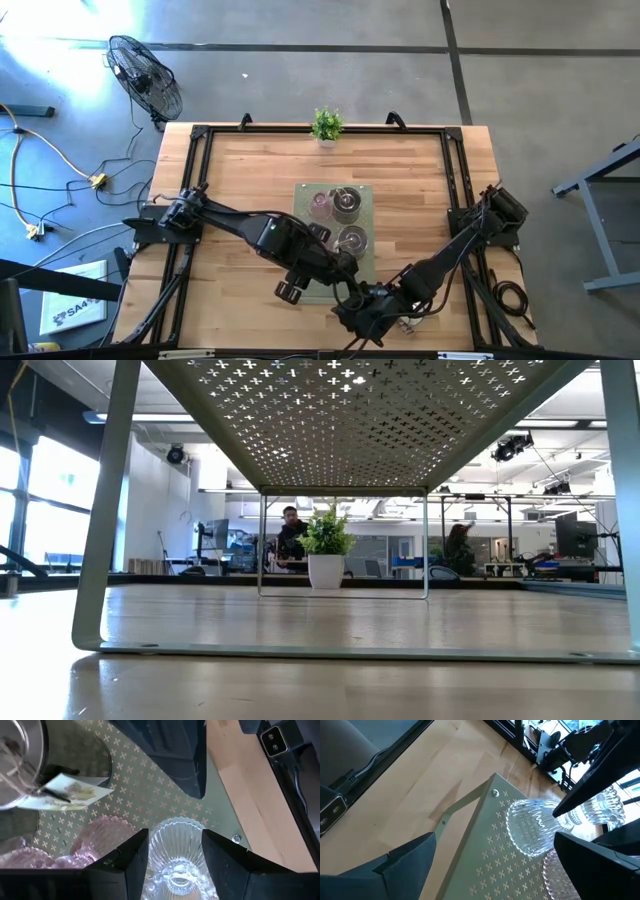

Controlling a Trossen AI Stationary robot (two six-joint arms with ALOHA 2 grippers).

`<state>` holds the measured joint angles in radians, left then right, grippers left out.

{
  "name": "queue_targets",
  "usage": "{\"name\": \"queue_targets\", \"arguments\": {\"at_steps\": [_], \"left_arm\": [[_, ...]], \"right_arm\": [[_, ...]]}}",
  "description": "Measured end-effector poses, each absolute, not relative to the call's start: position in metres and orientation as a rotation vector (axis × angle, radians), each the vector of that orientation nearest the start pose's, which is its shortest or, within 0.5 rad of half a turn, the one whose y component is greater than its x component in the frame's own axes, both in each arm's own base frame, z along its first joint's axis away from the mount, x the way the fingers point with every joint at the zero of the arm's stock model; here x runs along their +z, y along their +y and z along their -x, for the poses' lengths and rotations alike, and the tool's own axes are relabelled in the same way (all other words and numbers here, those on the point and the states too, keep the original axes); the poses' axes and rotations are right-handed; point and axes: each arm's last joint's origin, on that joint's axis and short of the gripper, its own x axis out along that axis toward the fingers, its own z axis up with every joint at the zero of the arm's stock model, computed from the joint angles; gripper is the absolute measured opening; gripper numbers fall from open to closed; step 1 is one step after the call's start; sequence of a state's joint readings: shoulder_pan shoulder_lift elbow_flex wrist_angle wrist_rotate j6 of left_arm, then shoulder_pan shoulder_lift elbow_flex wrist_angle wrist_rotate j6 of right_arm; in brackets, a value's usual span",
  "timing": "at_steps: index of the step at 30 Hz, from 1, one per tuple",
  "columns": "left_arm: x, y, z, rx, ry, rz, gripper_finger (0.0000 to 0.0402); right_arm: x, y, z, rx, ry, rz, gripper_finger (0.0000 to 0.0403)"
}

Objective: Pick & Place candle stick holders
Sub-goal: Put the silver scented candle on the shelf

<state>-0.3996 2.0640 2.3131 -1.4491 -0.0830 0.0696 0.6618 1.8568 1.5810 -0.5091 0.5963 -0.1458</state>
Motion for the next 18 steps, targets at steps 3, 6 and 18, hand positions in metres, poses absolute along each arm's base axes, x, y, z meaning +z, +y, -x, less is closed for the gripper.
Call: {"name": "queue_targets", "arguments": {"at_steps": [3, 6, 18], "left_arm": [[0.365, -0.155, -0.373, -0.328, 1.138, -0.356, 0.0177], [0.366, -0.156, -0.375, -0.329, 1.122, -0.354, 0.0177], [0.396, -0.173, -0.372, -0.415, 0.868, -0.444, 0.0177]], "right_arm": [[0.283, 0.241, -0.334, 0.116, 0.630, 0.615, 0.0400], [0.284, 0.246, -0.331, 0.107, 0.618, 0.637, 0.0400], [0.286, 0.265, -0.311, -0.013, 0.557, 0.762, 0.0400]]}}
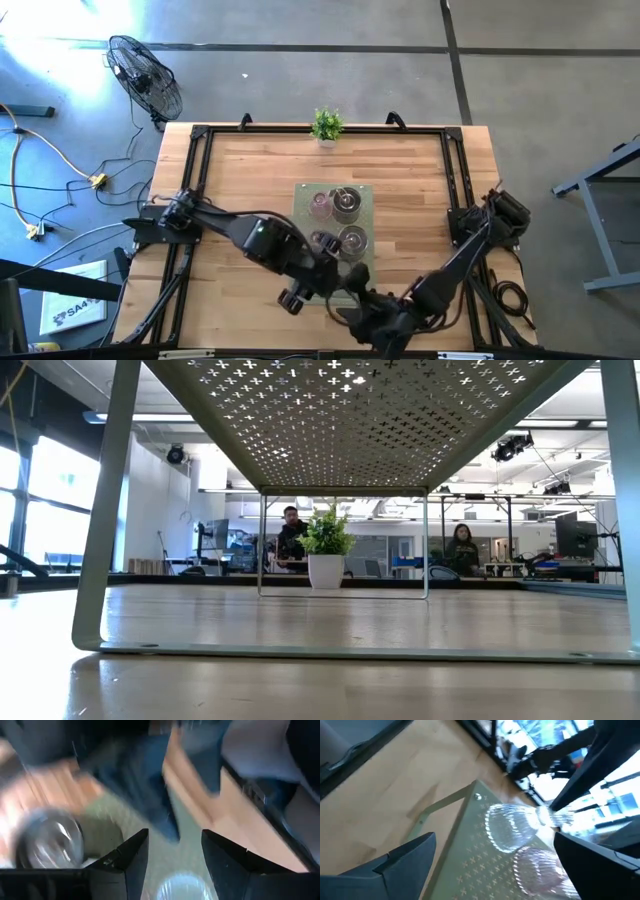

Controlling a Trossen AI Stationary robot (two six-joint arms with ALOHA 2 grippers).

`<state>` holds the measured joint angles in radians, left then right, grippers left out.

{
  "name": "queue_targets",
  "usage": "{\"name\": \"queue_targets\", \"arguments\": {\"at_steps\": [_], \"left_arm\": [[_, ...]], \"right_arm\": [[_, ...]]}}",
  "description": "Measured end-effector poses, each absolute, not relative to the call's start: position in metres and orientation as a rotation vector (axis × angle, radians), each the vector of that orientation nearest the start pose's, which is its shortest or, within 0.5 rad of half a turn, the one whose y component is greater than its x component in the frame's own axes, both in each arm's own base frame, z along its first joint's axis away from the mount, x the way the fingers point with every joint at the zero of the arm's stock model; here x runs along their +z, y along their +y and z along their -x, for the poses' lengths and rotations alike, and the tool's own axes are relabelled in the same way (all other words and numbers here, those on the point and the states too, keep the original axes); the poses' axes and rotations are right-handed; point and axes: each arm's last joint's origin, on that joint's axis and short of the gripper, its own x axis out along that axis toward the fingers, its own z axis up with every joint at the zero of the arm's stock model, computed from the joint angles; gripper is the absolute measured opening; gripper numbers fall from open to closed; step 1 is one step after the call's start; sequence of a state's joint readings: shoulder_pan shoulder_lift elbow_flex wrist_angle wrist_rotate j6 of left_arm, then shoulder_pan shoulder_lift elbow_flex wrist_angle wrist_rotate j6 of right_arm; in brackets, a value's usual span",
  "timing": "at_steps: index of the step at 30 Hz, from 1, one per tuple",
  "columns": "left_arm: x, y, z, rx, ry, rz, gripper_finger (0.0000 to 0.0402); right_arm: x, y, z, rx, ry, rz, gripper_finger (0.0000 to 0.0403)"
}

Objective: Pick & Place candle stick holders
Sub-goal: Put the silver scented candle on the shelf

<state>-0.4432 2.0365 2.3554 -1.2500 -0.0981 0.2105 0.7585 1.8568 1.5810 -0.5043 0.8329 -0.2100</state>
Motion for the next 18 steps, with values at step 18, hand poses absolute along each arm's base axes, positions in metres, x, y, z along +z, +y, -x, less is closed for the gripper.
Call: {"name": "queue_targets", "arguments": {"at_steps": [18], "left_arm": [[0.478, -0.207, -0.271, -0.185, 0.526, -0.556, 0.0177]], "right_arm": [[0.324, 0.261, -0.236, -0.346, 0.426, 0.418, 0.0400]]}}
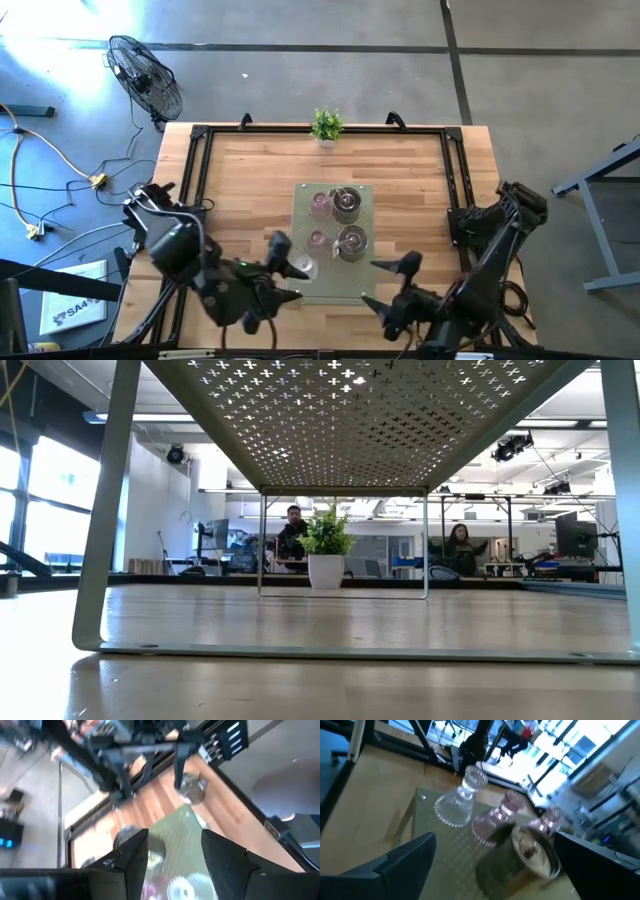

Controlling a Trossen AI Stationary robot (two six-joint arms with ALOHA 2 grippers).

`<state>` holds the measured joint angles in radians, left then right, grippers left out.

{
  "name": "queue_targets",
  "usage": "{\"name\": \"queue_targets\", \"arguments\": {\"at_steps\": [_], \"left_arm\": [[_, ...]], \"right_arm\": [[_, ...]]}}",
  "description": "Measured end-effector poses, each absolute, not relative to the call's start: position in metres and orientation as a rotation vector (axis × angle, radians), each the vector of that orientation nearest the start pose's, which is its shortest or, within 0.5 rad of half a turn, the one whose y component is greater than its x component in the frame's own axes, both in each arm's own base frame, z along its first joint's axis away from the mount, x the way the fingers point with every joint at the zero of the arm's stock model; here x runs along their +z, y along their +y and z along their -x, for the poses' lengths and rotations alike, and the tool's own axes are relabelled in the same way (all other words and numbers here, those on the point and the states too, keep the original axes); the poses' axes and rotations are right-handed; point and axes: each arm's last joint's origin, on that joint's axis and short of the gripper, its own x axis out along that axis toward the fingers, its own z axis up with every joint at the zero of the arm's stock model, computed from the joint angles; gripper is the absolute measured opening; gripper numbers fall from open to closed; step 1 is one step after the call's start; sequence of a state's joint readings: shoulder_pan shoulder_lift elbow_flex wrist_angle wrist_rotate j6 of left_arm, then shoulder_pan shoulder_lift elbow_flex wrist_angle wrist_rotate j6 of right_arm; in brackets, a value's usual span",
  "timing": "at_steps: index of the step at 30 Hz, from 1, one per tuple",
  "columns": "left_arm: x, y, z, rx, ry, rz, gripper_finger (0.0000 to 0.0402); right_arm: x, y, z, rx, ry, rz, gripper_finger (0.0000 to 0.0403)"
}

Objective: Pick & Place candle stick holders
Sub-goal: Put the silver scented candle on the shelf

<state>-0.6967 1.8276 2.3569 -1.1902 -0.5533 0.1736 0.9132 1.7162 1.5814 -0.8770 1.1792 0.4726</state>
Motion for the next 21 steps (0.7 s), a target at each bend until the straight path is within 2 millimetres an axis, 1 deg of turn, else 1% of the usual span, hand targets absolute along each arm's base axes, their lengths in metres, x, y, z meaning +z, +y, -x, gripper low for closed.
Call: {"name": "queue_targets", "arguments": {"at_steps": [2, 5, 8, 11, 15, 17, 21], "left_arm": [[0.478, -0.207, -0.262, -0.156, 0.552, -0.541, 0.0177], [0.476, -0.208, -0.250, -0.096, 0.584, -0.568, 0.0177], [0.479, -0.205, -0.236, -0.021, 0.585, -0.582, 0.0177], [0.484, -0.199, -0.220, 0.031, 0.589, -0.580, 0.0177], [0.488, -0.186, -0.204, 0.111, 0.599, -0.538, 0.0177], [0.492, -0.179, -0.199, 0.151, 0.580, -0.487, 0.0177], [0.499, -0.164, -0.186, 0.176, 0.554, -0.436, 0.0177]], "right_arm": [[0.324, 0.262, -0.228, -0.342, 0.437, 0.347, 0.0400], [0.326, 0.264, -0.221, -0.293, 0.470, 0.219, 0.0400], [0.330, 0.263, -0.216, -0.224, 0.540, 0.080, 0.0400], [0.331, 0.258, -0.213, -0.205, 0.625, -0.033, 0.0400], [0.324, 0.243, -0.211, -0.301, 0.780, -0.212, 0.0400], [0.321, 0.237, -0.210, -0.360, 0.875, -0.318, 0.0400], [0.318, 0.233, -0.210, -0.426, 0.964, -0.467, 0.0400]]}}
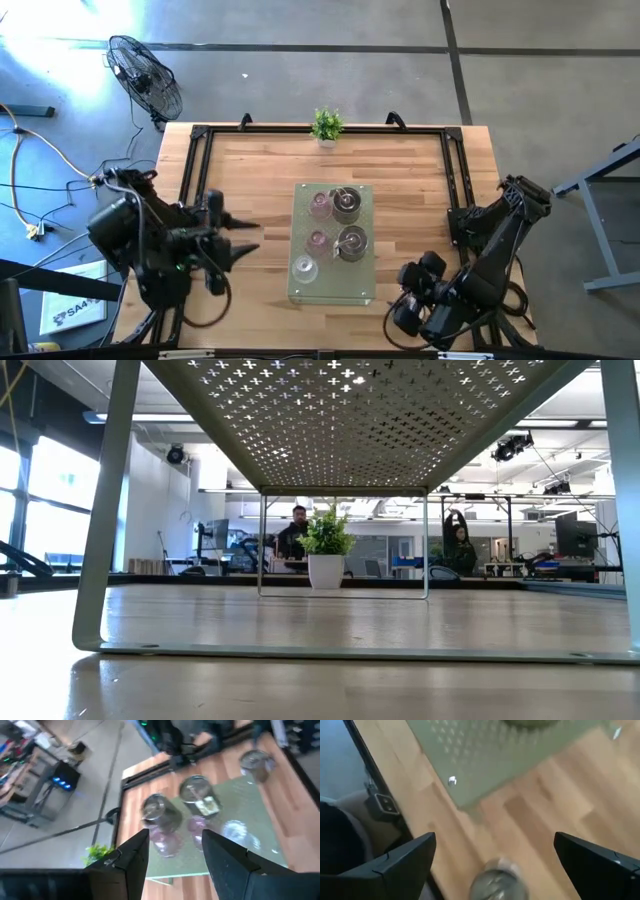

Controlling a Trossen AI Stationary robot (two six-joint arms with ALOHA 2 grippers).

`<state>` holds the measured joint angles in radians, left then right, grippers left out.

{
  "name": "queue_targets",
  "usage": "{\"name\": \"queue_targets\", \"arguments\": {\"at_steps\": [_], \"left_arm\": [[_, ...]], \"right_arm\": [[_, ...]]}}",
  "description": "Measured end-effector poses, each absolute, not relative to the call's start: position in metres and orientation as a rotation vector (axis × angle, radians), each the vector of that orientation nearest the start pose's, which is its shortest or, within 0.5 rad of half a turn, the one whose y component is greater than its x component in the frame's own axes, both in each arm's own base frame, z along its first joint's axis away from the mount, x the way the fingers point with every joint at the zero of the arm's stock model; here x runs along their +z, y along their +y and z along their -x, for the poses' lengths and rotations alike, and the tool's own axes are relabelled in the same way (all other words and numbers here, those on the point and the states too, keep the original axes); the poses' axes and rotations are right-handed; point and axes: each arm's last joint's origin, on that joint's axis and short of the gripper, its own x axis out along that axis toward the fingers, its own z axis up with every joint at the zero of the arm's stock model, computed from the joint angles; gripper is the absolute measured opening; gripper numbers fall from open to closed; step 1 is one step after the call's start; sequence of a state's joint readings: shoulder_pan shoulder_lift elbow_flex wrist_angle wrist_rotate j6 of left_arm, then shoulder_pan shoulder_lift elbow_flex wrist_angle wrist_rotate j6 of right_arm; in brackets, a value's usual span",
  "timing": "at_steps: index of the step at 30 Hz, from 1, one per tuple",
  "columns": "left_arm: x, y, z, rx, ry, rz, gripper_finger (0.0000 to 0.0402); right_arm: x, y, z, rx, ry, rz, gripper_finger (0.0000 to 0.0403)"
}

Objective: Pick & Place candle stick holders
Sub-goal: Put the silver scented candle on the shelf

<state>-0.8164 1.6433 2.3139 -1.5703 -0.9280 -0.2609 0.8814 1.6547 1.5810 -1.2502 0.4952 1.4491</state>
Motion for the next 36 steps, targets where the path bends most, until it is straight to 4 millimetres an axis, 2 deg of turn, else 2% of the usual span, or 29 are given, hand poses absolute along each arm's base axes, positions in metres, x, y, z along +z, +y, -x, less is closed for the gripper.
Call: {"name": "queue_targets", "arguments": {"at_steps": [7, 15, 20, 25, 28, 36], "left_arm": [[0.494, -0.136, -0.161, 0.271, 0.523, -0.370, 0.0177], [0.452, -0.115, -0.143, 0.407, 0.519, -0.340, 0.0177], [0.422, -0.106, -0.135, 0.473, 0.512, -0.318, 0.0177], [0.402, -0.103, -0.132, 0.475, 0.507, -0.301, 0.0177], [0.395, -0.102, -0.132, 0.473, 0.500, -0.289, 0.0177], [0.392, -0.102, -0.132, 0.478, 0.497, -0.306, 0.0177]], "right_arm": [[0.316, 0.236, -0.206, -0.561, 1.052, -0.779, 0.0400], [0.302, 0.237, -0.203, -0.869, 1.200, -1.014, 0.0400], [0.293, 0.241, -0.210, -0.906, 1.246, -1.041, 0.0400], [0.284, 0.246, -0.213, -0.932, 1.265, -1.027, 0.0400], [0.278, 0.249, -0.215, -0.958, 1.300, -1.034, 0.0400], [0.259, 0.258, -0.222, -0.865, 1.300, -1.047, 0.0400]]}}
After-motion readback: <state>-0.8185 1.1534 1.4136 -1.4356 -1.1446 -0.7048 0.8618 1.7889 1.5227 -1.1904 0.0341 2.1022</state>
